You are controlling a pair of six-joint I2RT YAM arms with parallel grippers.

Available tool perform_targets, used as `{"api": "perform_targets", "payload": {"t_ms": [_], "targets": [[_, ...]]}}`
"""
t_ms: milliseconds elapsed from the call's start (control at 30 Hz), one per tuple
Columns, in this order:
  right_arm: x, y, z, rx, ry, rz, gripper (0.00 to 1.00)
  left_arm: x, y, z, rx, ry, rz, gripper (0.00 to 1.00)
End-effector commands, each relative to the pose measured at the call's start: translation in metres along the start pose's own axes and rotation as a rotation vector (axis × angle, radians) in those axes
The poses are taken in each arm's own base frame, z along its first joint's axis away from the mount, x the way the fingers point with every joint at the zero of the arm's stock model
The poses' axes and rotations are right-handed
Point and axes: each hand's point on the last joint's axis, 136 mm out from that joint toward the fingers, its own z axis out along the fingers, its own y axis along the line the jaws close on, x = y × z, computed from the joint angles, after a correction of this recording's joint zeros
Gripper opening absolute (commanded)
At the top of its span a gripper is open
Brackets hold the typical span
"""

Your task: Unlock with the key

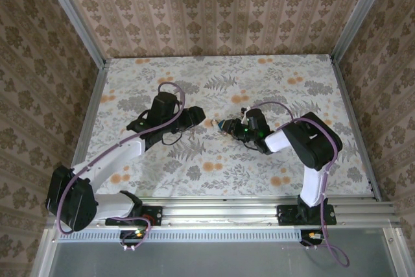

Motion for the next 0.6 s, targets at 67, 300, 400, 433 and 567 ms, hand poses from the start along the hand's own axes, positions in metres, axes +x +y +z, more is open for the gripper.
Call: {"api": "perform_targets", "payload": {"t_ms": [67, 300, 400, 433, 567], "targets": [[-0.004, -0.009, -0.009, 0.097, -0.005, -0.012, 0.32, 0.004, -0.002, 0.003, 0.019, 0.01, -0.009, 0.54], [0.001, -0.024, -0.037, 0.211, 0.001, -0.048, 0.38, 0.005, 0.004, 0.001, 0.0, 0.002, -0.01, 0.55], [0.004, -0.031, -0.052, 0.284, 0.015, -0.081, 0.61, 0.005, 0.007, 0.0, -0.012, -0.003, -0.008, 0.59], [0.004, -0.033, -0.058, 0.312, 0.016, -0.087, 0.72, 0.005, 0.009, 0.0, -0.019, -0.004, -0.008, 0.6], [0.002, -0.032, -0.08, 0.366, -0.002, -0.137, 0.8, 0.003, 0.018, -0.003, -0.056, -0.015, -0.01, 0.64]]}}
